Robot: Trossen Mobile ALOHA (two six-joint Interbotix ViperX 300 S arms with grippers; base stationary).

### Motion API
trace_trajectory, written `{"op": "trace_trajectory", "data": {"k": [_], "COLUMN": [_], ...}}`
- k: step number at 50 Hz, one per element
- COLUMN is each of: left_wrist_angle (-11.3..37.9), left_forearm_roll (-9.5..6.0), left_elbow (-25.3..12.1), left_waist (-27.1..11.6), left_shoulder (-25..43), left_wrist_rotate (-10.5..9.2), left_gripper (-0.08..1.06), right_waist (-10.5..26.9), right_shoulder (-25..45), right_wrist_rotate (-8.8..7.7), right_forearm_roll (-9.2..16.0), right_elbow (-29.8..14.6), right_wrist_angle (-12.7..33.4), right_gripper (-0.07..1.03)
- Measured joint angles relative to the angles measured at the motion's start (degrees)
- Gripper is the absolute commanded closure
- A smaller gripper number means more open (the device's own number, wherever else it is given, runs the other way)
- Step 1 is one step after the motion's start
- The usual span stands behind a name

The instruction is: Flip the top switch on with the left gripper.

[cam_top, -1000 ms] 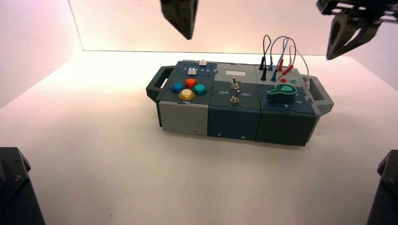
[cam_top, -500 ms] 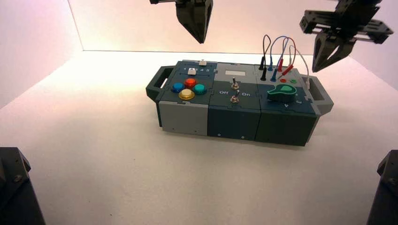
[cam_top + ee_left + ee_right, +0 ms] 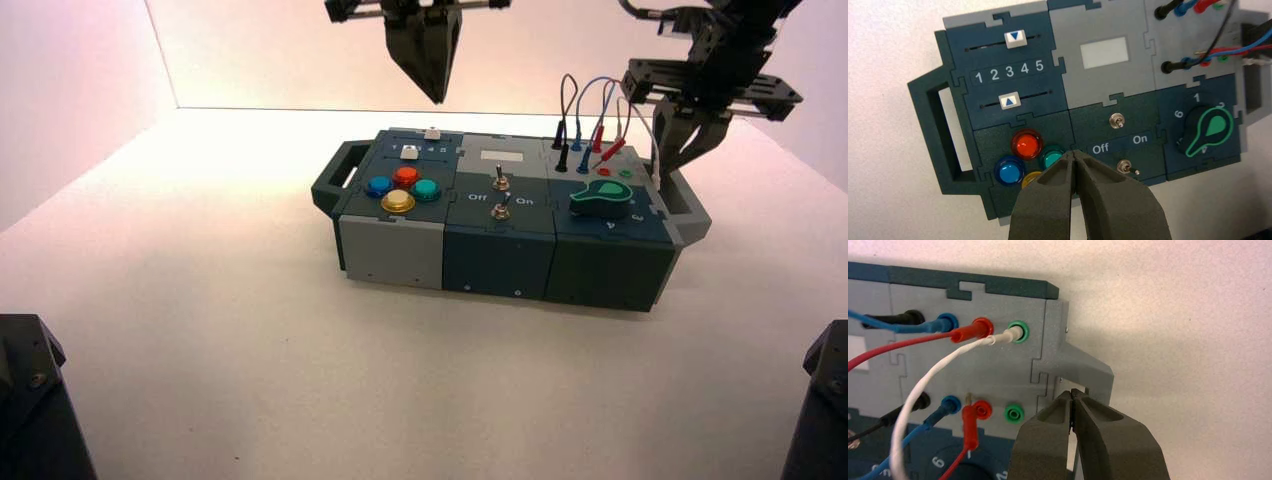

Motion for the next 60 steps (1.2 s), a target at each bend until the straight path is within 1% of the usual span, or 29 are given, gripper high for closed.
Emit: {"op": "trace_trajectory", "data": {"k": [8,23,29,34,40,47,52,54,56,60], "left_wrist_angle": [-0.5,-3.3,-5.2,-6.3,-6.7,-6.8,-6.8,-6.7,-6.6,-6.4], "left_forearm_roll": [-0.09,-0.18,-0.26,-0.97,-1.76,-2.02,-2.46,-2.99,-3.16,-4.22], "left_elbow": [-0.4,-1.3,-1.3,-1.6,-2.7,-4.4,-4.7,-4.7,-4.7,-4.7], "left_waist": [-0.5,-1.6,-1.7,-1.7,-1.7,-1.7,-1.8,-1.7,-1.8,-1.7], "left_shoulder": [1.7,5.4,7.2,8.0,9.1,11.0,11.9,12.5,12.6,12.8], "left_wrist_rotate": [0.00,0.00,0.00,0.00,0.09,0.70,0.79,1.05,1.32,2.20], "left_gripper": [1.01,1.01,1.01,1.01,1.01,1.01,1.01,1.01,1.01,1.01], "right_waist": [0.2,0.4,0.4,0.5,0.5,0.5,0.5,0.5,0.5,0.5], "right_shoulder": [0.8,1.8,2.1,2.5,2.6,2.7,2.8,2.9,2.8,2.9], "right_wrist_rotate": [0.09,0.00,0.00,-0.09,0.00,-0.09,-0.09,-0.09,-0.09,-0.09], "right_forearm_roll": [0.0,0.2,0.2,0.2,0.2,0.2,0.2,0.2,0.2,0.2], "right_elbow": [0.0,-0.1,-0.1,-0.1,-0.1,-0.1,-0.1,-0.2,-0.2,-0.1], "right_wrist_angle": [-0.8,-1.5,-1.8,-1.9,-2.1,-2.5,-2.5,-2.6,-2.6,-2.6], "right_gripper": [0.98,0.98,0.98,0.98,0.98,0.98,0.98,0.98,0.98,0.98]}}
